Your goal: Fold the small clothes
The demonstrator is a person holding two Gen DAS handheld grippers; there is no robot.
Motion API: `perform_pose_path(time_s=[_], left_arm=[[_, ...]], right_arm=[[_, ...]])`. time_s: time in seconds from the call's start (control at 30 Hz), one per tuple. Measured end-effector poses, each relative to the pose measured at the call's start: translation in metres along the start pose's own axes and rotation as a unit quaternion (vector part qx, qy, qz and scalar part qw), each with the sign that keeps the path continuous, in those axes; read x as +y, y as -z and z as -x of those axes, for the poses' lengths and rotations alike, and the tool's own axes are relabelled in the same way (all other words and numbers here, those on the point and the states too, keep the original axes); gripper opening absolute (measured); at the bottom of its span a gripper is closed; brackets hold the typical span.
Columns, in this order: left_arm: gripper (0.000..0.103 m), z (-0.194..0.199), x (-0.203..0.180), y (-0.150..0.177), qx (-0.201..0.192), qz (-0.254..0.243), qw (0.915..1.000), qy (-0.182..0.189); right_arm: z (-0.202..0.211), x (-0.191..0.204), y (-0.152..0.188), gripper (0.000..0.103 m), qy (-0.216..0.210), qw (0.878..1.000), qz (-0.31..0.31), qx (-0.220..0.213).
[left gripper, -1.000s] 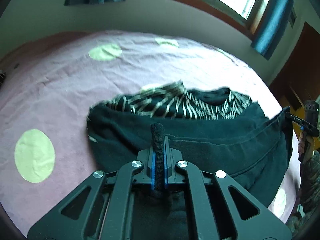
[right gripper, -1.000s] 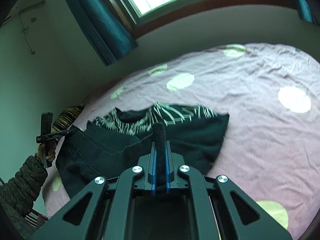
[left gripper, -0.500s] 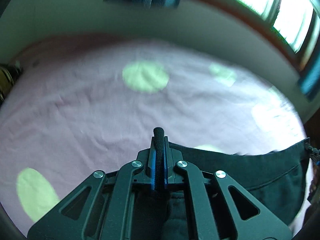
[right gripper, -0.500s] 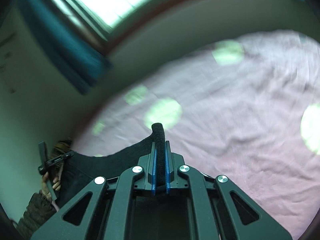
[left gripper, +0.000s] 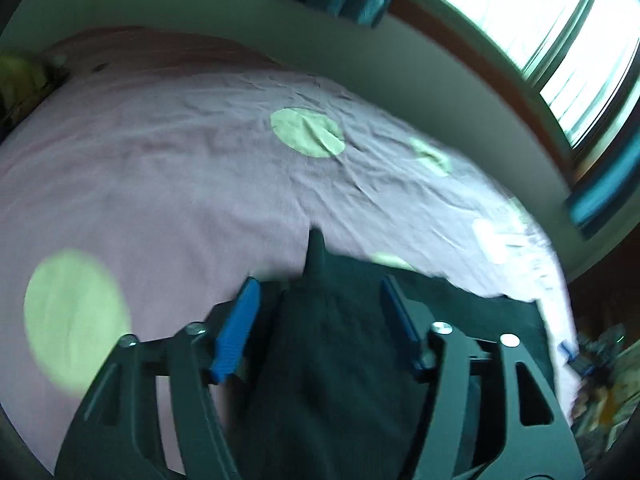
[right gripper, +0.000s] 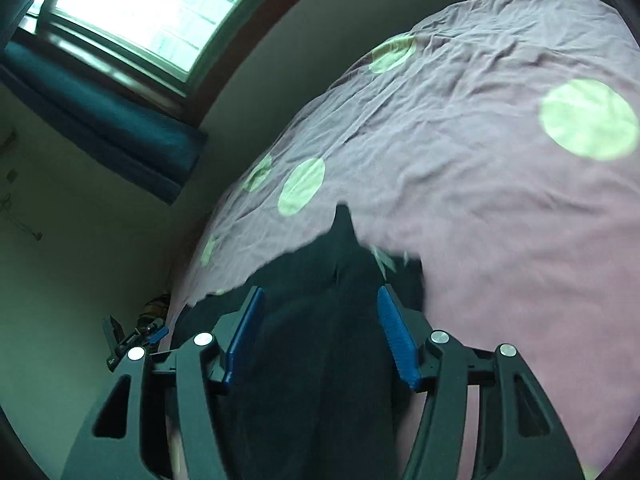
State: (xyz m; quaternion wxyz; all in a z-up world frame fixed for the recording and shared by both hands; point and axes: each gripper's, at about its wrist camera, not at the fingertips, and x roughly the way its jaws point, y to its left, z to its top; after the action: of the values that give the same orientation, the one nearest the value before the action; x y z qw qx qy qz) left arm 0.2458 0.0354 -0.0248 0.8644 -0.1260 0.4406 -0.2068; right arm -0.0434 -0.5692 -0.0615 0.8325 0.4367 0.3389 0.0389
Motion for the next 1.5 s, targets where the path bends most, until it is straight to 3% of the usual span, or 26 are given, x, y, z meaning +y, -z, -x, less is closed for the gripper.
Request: perform_pose_path(time_s=[0.13,0.27,0.33,0.37,0.43,0.53,0.67,0.8,0.87,0.93,1.0,1.07,1.1,1.13,1.2,1.3,1.4,1.5], left_arm=[[0.071,0.043,0.026,0.062,0.009,0.039,0.9990,-0.020],[0.071,0.057,0.058,0.106,0.017,0.100,0.9946,-0.022],[0.071,0.058,0.063,0.116,0.019,0.106,0.9941,-0.014],[0.071,0.056,0.062,0.119,0.020,0.104,0.9943,-0.015],[0.071,0.053,0.057,0.123,0.019,0.097,0.9949,-0.022],[0.071,0.047,0.047,0.123,0.018,0.087,0.9953,-0.036],[0.071,0.041,0.042,0.126,0.026,0.090,0.9954,-0.023],[0.071,0.033,0.039,0.126,0.029,0.066,0.9967,-0.037],[0.071,0.033,0.040,0.125,0.028,0.067,0.9968,-0.036],[0.071,0.033,0.041,0.126,0.025,0.069,0.9968,-0.033],[0.071,0.035,0.042,0.127,0.024,0.073,0.9966,-0.030],[0.072,0.035,0.043,0.129,0.023,0.072,0.9968,-0.028],[0.073,0.035,0.042,0.129,0.022,0.071,0.9969,-0.028],[0.077,0.036,0.041,0.130,0.021,0.069,0.9970,-0.026],[0.082,0.035,0.038,0.131,0.018,0.064,0.9975,-0.023],[0.088,0.034,0.033,0.134,0.013,0.049,0.9983,-0.029],[0.091,0.033,0.030,0.137,0.005,0.038,0.9988,-0.032],[0.092,0.033,0.031,0.139,-0.005,0.040,0.9988,-0.027]], right_arm=[[0.039,-0.012,0.058,0.059,0.019,1.000,-0.001,0.006],[0.048,-0.021,0.089,0.059,0.018,1.000,-0.005,0.011],[0.042,-0.021,0.094,0.058,0.025,1.000,0.000,0.015],[0.039,-0.020,0.096,0.055,0.030,0.999,0.004,0.016],[0.038,-0.015,0.100,0.014,0.045,0.999,0.019,0.004],[0.044,-0.010,0.102,0.009,0.050,0.998,0.026,-0.001],[0.069,-0.009,0.118,0.008,0.041,0.999,0.033,-0.007],[0.064,-0.039,0.128,0.008,0.059,0.998,0.009,0.008],[0.057,-0.050,0.127,0.010,0.047,0.999,-0.014,0.005],[0.056,-0.056,0.124,0.027,0.041,0.999,-0.034,0.008],[0.062,-0.058,0.123,0.036,0.033,0.998,-0.048,0.007],[0.073,-0.055,0.122,0.053,0.048,0.998,-0.051,-0.007],[0.079,-0.052,0.121,0.069,0.065,0.996,-0.049,-0.021],[0.090,-0.047,0.120,0.074,0.087,0.994,-0.048,-0.045],[0.102,-0.037,0.119,0.075,0.102,0.991,-0.045,-0.074],[0.108,-0.008,0.120,0.081,0.082,0.991,-0.032,-0.096],[0.088,0.034,0.120,0.082,0.052,0.996,0.011,-0.068],[0.035,0.082,0.123,0.085,-0.001,0.999,0.049,0.006]])
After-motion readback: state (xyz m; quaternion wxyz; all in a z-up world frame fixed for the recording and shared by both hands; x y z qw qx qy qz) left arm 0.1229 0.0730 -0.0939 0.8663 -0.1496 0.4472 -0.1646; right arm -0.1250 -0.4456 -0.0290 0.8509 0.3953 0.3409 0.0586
